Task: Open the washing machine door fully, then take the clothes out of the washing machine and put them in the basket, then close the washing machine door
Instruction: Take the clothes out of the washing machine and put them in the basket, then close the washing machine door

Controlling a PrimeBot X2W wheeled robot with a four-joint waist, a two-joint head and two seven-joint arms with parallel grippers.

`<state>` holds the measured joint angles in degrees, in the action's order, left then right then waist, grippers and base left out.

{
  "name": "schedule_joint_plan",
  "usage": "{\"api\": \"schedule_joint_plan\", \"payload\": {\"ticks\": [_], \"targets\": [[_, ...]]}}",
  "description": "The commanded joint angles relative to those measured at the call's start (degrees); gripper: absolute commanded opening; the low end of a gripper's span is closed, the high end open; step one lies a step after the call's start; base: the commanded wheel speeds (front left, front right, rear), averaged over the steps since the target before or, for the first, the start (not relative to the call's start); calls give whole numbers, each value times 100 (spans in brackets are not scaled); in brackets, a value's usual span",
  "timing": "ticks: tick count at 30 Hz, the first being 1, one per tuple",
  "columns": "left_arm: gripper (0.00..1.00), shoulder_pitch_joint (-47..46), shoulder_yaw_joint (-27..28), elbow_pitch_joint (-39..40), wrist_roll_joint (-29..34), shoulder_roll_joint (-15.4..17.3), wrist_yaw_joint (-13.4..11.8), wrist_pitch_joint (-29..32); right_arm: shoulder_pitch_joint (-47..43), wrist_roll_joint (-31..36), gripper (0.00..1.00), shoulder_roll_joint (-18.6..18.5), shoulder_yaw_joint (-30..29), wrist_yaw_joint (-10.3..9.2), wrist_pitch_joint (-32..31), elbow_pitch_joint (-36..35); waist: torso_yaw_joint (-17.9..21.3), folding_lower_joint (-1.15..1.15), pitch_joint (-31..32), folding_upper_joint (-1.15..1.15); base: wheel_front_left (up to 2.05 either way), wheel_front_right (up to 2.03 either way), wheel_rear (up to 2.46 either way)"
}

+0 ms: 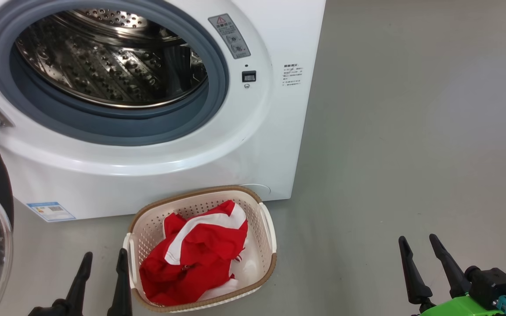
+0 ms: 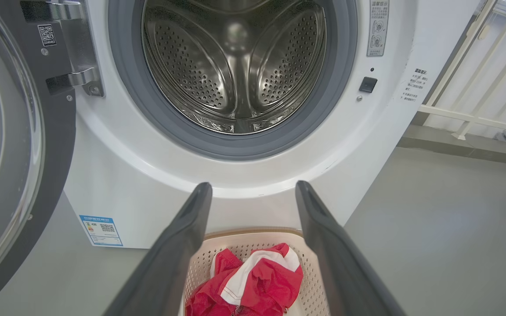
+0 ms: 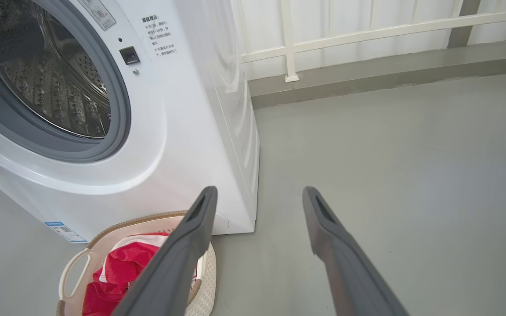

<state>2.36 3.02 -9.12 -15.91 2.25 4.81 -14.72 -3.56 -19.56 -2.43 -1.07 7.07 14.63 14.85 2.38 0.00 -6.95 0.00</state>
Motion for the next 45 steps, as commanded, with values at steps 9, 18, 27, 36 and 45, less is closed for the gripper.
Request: {"api": "schedule_joint_plan", "payload": {"ticks": [9, 18, 27, 36, 45], "targets": [[100, -187, 141, 173, 73, 63, -99, -28, 160, 67, 100, -70, 135, 42, 37, -128, -16, 0, -23, 0, -26, 26, 0], [100, -235, 123, 190, 89, 63, -117, -28, 198, 51, 100, -62, 135, 42, 37, -127, -20, 0, -73, 0, -94, 94, 0], [100, -247, 100, 177, 55, 63, -129, -28, 198, 59, 100, -60, 135, 42, 37, -127, -41, 0, -84, 0, -95, 95, 0], [100, -238, 72, 179, 64, 63, -137, -28, 174, 66, 100, -59, 156, 42, 37, -130, -69, 0, -62, 0, -54, 54, 0], [100, -193, 49, 199, 64, 63, -144, -28, 142, 71, 100, -61, 178, 42, 37, -120, -63, 0, -24, 0, 0, 0, 0]]}}
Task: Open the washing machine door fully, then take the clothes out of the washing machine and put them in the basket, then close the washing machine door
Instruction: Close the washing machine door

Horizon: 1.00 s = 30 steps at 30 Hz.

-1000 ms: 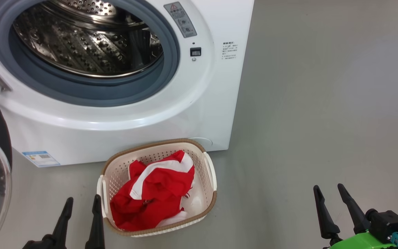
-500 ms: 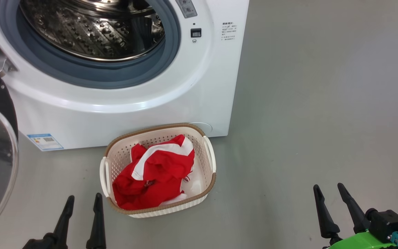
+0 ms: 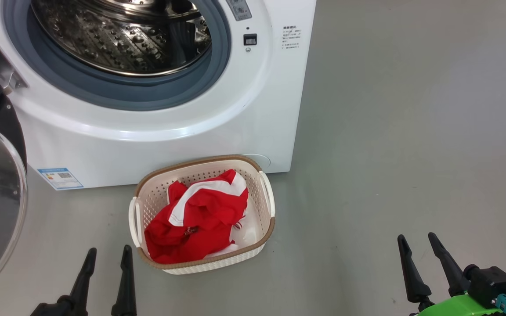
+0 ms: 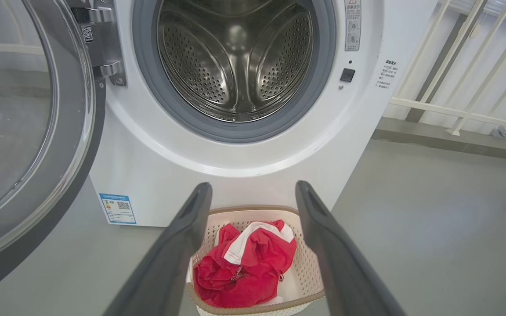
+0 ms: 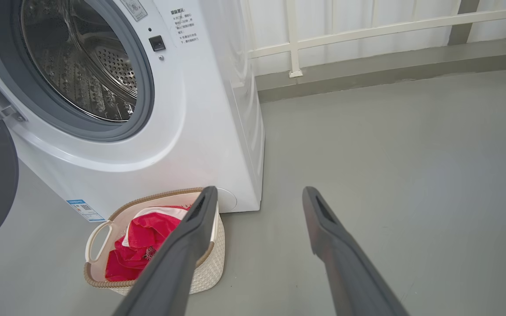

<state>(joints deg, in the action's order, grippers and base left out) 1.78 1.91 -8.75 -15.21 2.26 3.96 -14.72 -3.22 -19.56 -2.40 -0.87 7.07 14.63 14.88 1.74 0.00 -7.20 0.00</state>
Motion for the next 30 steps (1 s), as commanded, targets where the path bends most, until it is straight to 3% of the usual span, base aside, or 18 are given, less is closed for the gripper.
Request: {"api": "schedule_joint_plan", "payload": {"ticks": [1, 12, 30], "targets": [[100, -129, 155, 161, -9, 62, -61, -28, 103, 72, 100, -65, 160, 42, 37, -125, 1, 0, 5, 0, 0, 0, 0], [100, -139, -13, 89, -165, 62, -142, -28, 82, 79, 100, -106, 185, 42, 37, -148, -355, 0, -7, 0, 0, 0, 0], [100, 25, -323, 65, -606, 62, -398, -28, 4, 78, 100, -304, 366, 42, 37, -88, -2029, 0, 109, 0, 0, 0, 0]]}}
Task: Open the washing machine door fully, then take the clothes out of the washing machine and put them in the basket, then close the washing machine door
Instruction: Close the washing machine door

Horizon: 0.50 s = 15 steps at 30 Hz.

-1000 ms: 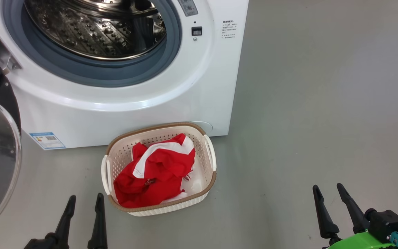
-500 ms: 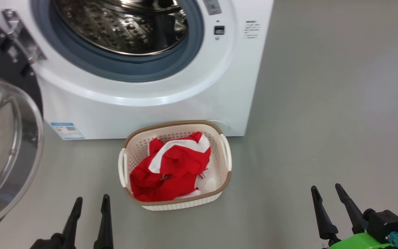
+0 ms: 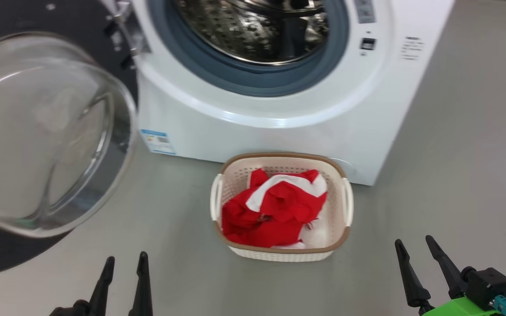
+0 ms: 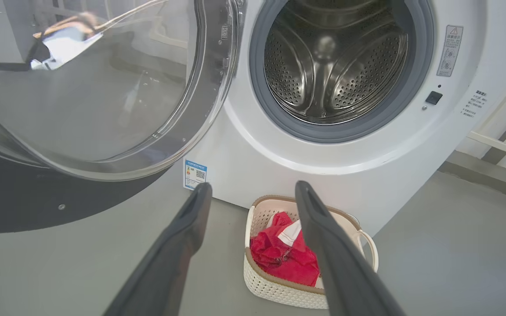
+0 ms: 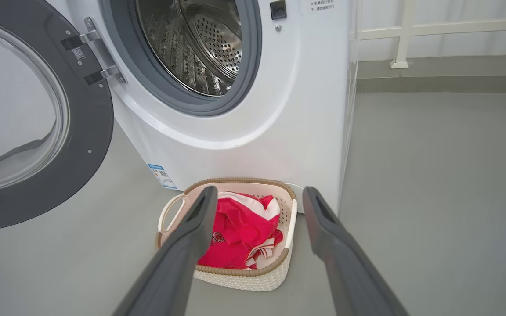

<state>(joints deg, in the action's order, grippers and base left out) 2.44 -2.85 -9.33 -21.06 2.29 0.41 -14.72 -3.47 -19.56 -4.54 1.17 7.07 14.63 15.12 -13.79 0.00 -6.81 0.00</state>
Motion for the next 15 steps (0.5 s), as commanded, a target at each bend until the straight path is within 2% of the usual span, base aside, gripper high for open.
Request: {"api": "schedule_joint_plan", "payload": {"ticks": [1, 10, 15], "targets": [[100, -28, 130, 123, -37, 59, -60, -28, 20, 76, 100, -95, 172, 42, 37, -111, -577, 0, 88, 0, 0, 0, 0], [100, 99, -8, 112, -98, 59, -114, -28, -84, 76, 100, -90, 218, 42, 37, -108, -1339, 0, 236, 0, 0, 0, 0], [100, 185, 23, 162, -139, 59, -157, -28, -84, 82, 100, -80, 327, 42, 37, -80, -1557, 0, 255, 0, 0, 0, 0]]}}
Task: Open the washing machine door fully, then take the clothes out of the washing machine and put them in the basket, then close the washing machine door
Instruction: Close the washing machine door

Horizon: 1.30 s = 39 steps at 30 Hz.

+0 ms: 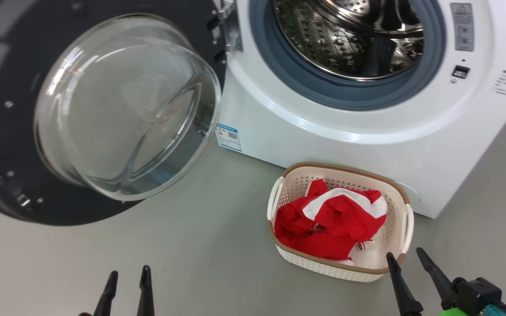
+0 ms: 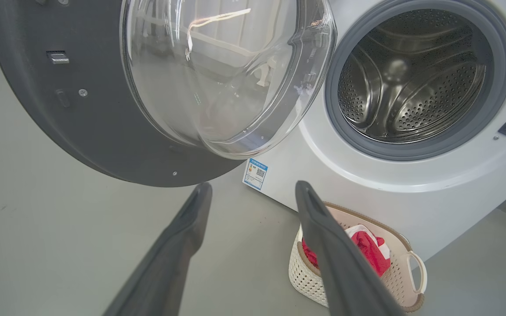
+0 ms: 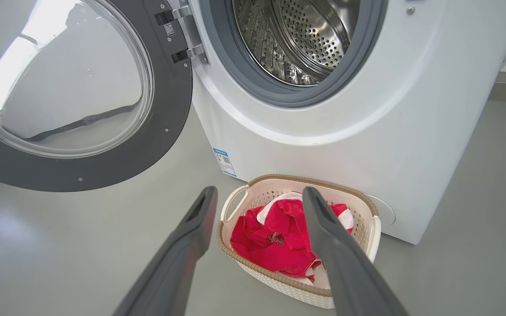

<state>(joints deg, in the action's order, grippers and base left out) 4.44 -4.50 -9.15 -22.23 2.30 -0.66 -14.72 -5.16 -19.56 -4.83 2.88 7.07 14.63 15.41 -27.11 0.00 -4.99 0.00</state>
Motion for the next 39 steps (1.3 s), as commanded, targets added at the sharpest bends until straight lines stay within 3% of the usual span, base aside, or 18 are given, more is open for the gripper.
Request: {"api": "schedule_joint_plan", "payload": {"ticks": [1, 19, 20, 21, 23, 24, 29, 39], "targets": [[100, 0, 212, 167, -47, 58, -68, -28, 116, 79, 100, -61, 192, 42, 37, -95, -237, 0, 62, 0, 0, 0, 0], [100, 157, 345, 325, -193, 58, -175, -28, 327, -15, 100, -138, 505, 42, 37, 47, -256, 0, 132, 0, 0, 0, 0], [91, 149, 348, 332, -211, 58, -165, -28, 312, -14, 100, -132, 491, 42, 37, 47, -250, 0, 148, 0, 0, 0, 0], [46, 137, 368, 356, -247, 58, -152, -28, 295, -13, 100, -122, 472, 42, 37, 44, -244, 0, 165, 0, 0, 0, 0], [5, 92, 437, 440, -301, 58, -113, -28, 262, -5, 100, -100, 433, 42, 37, 25, -233, 0, 185, 0, 0, 0, 0], [0, 48, 488, 500, -296, 58, -82, -28, 246, 0, 100, -88, 412, 42, 37, 11, -229, 0, 187, 0, 0, 0, 0], [0, -293, 903, 836, -230, 58, 64, -28, 189, 23, 100, -52, 355, 42, 37, -31, -215, 0, 187, 0, 0, 0, 0], [0, -1976, 2283, 1475, 531, 143, 738, -28, 79, 78, 100, 38, 199, 42, 37, -86, -170, 0, 227, 0, 0, 0, 0]]}}
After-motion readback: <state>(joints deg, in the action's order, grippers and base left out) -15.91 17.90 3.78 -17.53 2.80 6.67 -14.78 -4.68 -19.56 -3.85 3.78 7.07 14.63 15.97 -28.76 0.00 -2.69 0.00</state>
